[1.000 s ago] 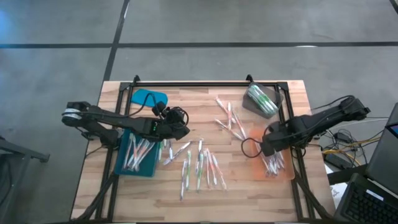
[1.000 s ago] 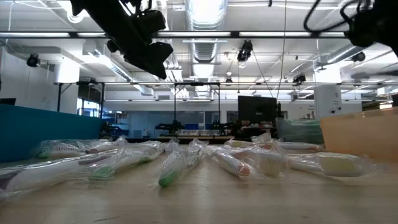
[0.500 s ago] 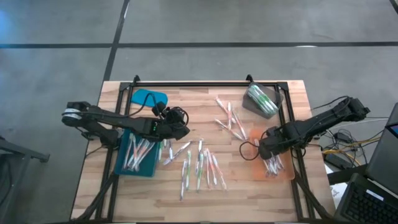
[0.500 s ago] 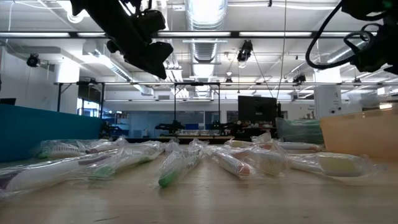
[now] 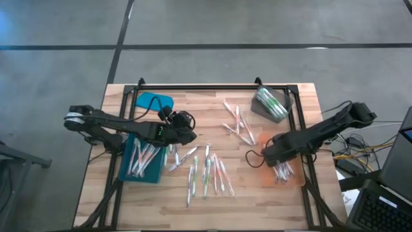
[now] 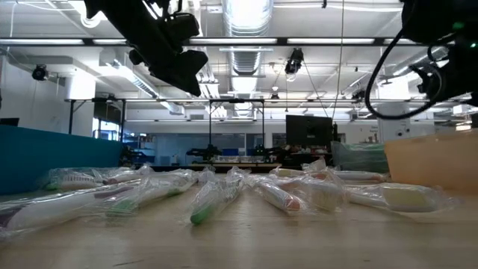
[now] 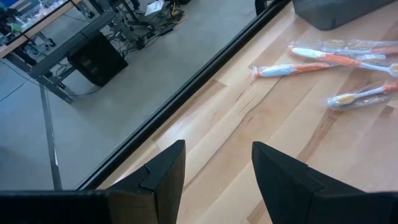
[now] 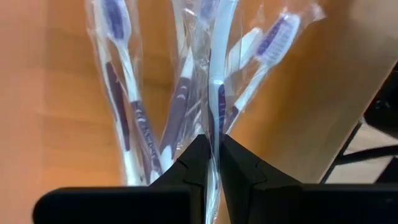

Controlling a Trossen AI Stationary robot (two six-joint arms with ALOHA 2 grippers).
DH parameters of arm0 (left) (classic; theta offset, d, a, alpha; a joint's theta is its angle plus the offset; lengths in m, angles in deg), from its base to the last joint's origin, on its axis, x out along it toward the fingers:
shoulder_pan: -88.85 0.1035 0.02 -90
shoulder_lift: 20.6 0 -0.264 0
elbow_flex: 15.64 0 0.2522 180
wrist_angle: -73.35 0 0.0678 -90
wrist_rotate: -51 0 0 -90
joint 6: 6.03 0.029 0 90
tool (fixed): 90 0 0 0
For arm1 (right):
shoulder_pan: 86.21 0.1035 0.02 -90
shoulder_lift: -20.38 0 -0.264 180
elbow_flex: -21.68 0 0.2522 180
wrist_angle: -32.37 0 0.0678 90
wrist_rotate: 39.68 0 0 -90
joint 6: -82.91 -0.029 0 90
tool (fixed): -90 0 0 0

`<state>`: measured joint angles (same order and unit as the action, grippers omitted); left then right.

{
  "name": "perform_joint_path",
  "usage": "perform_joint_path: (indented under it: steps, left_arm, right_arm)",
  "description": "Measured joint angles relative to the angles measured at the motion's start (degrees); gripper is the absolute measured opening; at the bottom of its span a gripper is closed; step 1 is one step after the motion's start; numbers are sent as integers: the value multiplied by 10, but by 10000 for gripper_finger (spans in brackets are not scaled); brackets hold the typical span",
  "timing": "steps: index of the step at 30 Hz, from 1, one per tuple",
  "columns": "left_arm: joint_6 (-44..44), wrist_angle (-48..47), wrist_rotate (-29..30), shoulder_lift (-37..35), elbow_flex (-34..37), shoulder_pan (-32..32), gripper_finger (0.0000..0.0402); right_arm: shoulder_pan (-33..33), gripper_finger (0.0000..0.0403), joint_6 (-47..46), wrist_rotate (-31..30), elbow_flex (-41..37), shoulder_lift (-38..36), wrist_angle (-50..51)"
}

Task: Pick & Place Toothbrushes
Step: Put the purple toothbrush into the orange bin

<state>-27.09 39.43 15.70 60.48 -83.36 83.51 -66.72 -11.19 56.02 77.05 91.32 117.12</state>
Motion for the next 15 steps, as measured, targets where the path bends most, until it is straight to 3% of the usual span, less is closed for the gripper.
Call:
perform_joint_path:
  steps: [15]
  left_arm:
    - [-1, 0, 0, 0, 0, 0, 191]
  right_arm:
    - [0, 24, 57, 56, 1, 78, -87]
